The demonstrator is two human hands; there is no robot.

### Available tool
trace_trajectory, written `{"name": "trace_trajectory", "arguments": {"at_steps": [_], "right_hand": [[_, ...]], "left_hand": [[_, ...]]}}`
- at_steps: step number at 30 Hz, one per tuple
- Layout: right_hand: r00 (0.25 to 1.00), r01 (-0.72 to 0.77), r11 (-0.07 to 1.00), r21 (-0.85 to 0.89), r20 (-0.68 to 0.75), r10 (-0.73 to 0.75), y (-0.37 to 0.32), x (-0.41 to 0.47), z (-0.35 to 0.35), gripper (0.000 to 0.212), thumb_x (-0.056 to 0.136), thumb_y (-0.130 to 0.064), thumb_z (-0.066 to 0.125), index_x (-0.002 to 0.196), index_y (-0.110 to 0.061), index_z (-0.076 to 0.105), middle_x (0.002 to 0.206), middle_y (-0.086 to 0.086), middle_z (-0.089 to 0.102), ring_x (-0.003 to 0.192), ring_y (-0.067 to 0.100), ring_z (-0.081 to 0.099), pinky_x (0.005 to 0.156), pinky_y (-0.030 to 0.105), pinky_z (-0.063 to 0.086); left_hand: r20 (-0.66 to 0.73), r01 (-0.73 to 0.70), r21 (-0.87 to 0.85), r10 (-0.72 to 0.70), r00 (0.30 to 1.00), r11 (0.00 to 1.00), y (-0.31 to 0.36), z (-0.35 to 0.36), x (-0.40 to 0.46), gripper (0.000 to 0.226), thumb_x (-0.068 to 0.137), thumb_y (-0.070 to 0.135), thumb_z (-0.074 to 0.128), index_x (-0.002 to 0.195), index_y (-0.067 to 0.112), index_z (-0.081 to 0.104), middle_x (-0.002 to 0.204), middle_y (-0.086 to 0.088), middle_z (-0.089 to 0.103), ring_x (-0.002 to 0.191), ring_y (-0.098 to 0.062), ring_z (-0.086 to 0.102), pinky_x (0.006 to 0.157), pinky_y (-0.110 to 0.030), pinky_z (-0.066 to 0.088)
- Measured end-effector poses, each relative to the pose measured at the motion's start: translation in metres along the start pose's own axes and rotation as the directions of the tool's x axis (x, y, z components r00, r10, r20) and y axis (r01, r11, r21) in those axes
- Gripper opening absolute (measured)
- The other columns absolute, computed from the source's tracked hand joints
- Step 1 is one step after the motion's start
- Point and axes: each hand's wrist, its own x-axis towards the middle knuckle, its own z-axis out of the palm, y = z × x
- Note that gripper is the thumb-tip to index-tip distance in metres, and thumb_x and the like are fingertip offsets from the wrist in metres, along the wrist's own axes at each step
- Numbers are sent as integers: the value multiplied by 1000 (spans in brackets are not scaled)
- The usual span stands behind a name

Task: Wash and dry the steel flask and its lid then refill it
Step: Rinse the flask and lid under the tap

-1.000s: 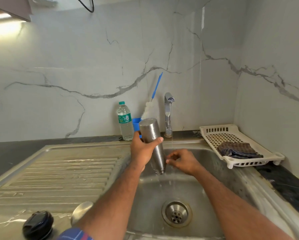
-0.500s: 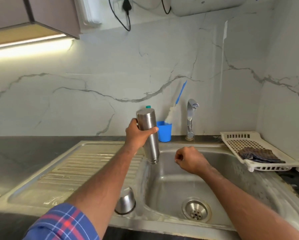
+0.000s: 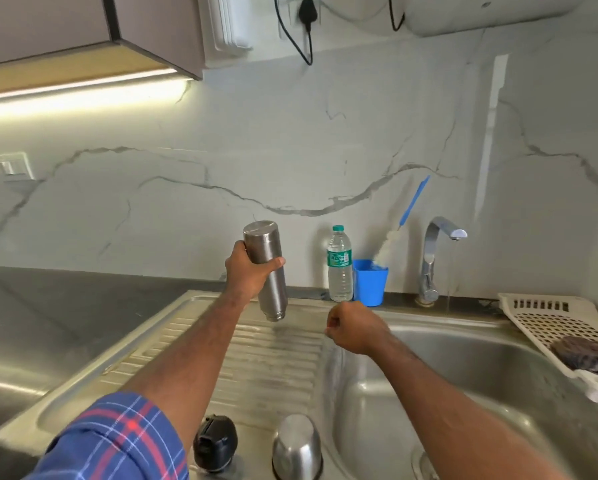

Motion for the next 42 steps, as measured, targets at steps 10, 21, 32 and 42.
{"name": "trace_trajectory", "arguments": {"at_steps": [10, 21, 32, 42], "right_hand": [[1000, -2, 1000, -3, -30, 1, -20, 43, 18, 13, 87, -37, 69, 94, -26, 73, 97, -2, 71, 88, 19, 67, 81, 39, 60], [999, -42, 998, 46, 12, 42, 0, 39, 25, 10, 88, -32, 72, 94, -24, 73, 98, -1, 72, 91, 19, 67, 85, 41, 60], [999, -36, 998, 59, 10, 35, 8, 33, 14, 13, 90, -31, 73, 97, -20, 73, 92, -2, 71, 86, 15, 66, 82, 37, 60], [1000, 5, 995, 104, 10, -6, -12, 29, 18, 13, 88, -31, 74, 97, -21, 75, 92, -4, 72, 87, 14, 66, 85, 41, 60]], "left_hand": [[58, 7, 20, -8, 998, 1000, -27, 16, 42, 64, 68, 21, 94, 117, 13, 54, 113, -2, 64, 99, -20, 62, 83, -32, 52], [94, 44, 90, -53, 994, 995, -51, 15, 53, 75, 68, 17, 94, 128, 12, 50, 118, -1, 61, 104, -21, 62, 92, -43, 57], [100, 52, 129, -66, 993, 990, -62, 22, 56, 78, 69, 18, 93, 133, 12, 48, 130, -9, 61, 110, -26, 64, 95, -51, 57], [134, 94, 138, -113, 985, 986, -66, 12, 52, 86, 66, 15, 95, 136, 14, 45, 131, -7, 60, 111, -27, 63, 86, -52, 60]]}}
